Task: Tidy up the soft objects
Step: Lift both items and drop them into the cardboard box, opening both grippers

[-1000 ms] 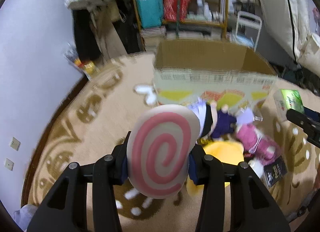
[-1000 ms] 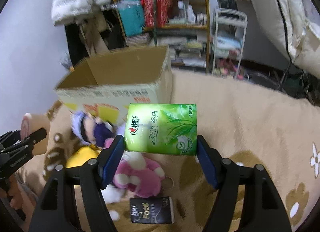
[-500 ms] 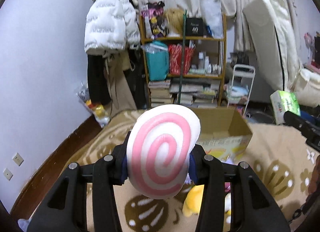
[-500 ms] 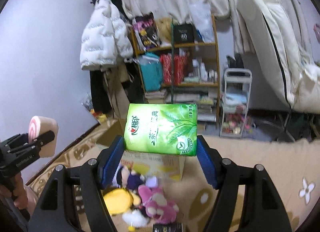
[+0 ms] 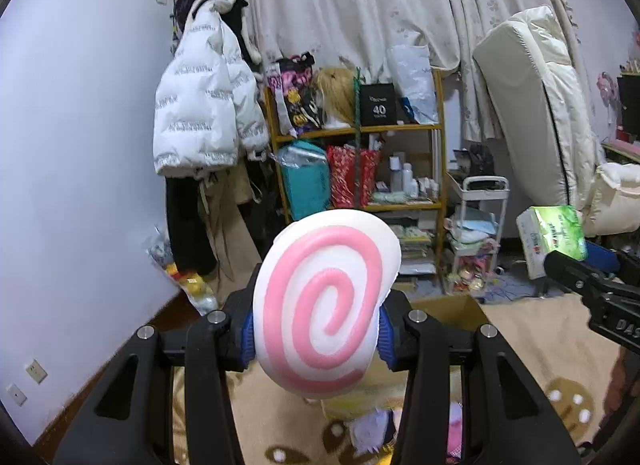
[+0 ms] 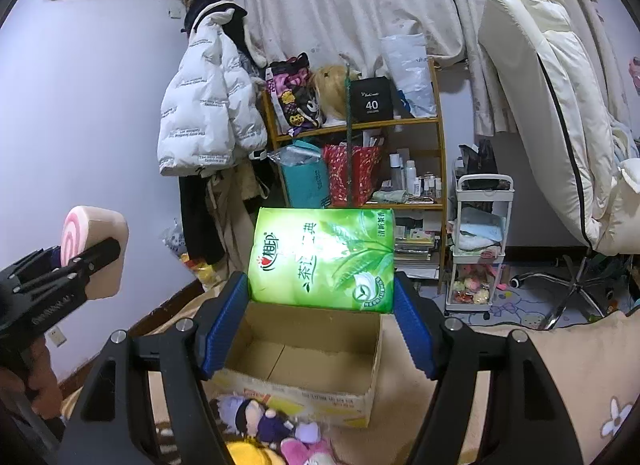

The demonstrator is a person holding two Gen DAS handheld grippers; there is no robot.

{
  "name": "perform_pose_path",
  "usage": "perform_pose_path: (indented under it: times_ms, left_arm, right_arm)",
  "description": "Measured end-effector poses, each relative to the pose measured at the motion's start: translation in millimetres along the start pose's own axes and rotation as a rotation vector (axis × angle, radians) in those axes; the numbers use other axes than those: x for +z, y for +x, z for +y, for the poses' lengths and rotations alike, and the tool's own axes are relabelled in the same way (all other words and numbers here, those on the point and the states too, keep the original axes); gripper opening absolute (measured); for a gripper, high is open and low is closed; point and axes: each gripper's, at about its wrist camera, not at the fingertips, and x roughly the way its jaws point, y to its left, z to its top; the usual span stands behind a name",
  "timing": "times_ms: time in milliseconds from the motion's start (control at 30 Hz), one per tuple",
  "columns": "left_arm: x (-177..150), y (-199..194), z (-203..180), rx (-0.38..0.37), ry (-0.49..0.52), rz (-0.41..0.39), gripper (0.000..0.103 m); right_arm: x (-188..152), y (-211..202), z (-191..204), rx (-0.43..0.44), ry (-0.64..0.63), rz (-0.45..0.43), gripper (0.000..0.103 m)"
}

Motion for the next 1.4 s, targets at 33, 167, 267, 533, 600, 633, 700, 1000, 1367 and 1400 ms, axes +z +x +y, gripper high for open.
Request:
perform_pose_path:
  times_ms: [33, 167, 267, 533, 600, 633, 700, 1000, 1367, 1400]
  left_arm:
    - [-2.7, 9.9, -2.4, 0.012, 0.007, 0.003, 0.045]
    - [-18.2, 43.2, -5.9, 0.002, 0.016, 0.059, 0.045]
    - [-33.7, 63.8, -7.3, -0.025, 0.011, 0.096, 0.045]
    - [-63.0, 99.6, -13.1, -0.100, -0.029, 0.180, 0.045]
    - [-67.9, 105.5, -14.0, -0.127, -0.036, 0.194, 0.046]
    - [-70.4, 107.7, -14.4, -0.136, -0.039, 0.199, 0.046]
    - [-74.9, 113.2, -14.5, -0.151, -0.049, 0.216, 0.046]
    - [-84.5, 125.9, -23.0, -0.196, -0.038, 0.250, 0.048]
    - [-95.3, 126.4, -31.5, -0.195, -0.006, 0.286, 0.082]
    - [-95.6, 124.2, -30.8, -0.185, -0.005, 0.278, 0.082]
  right_arm:
    - [-1.5, 4.9, -0.7, 0.003, 0.000, 0.004, 0.076]
    - [-14.0, 28.4, -2.0, 0.004, -0.007, 0.039, 0.076]
    - [-24.6, 40.7, -6.1, 0.005, 0.002, 0.060, 0.076]
    - [-49.4, 74.2, -10.6, 0.039, 0.002, 0.113, 0.076]
    - [-59.0, 79.8, -9.5, 0.049, -0.013, 0.132, 0.076]
    - [-64.5, 83.9, -8.8, 0.049, -0.022, 0.148, 0.076]
    - [-72.2, 90.7, -9.1, 0.053, -0.030, 0.174, 0.076]
    - [-86.4, 103.7, -11.5, 0.058, -0.031, 0.205, 0.076]
    - [-94.4, 107.0, -16.5, 0.046, -0.005, 0.262, 0.078]
    - [-94.4, 106.7, -16.2, 0.047, -0.006, 0.268, 0.079]
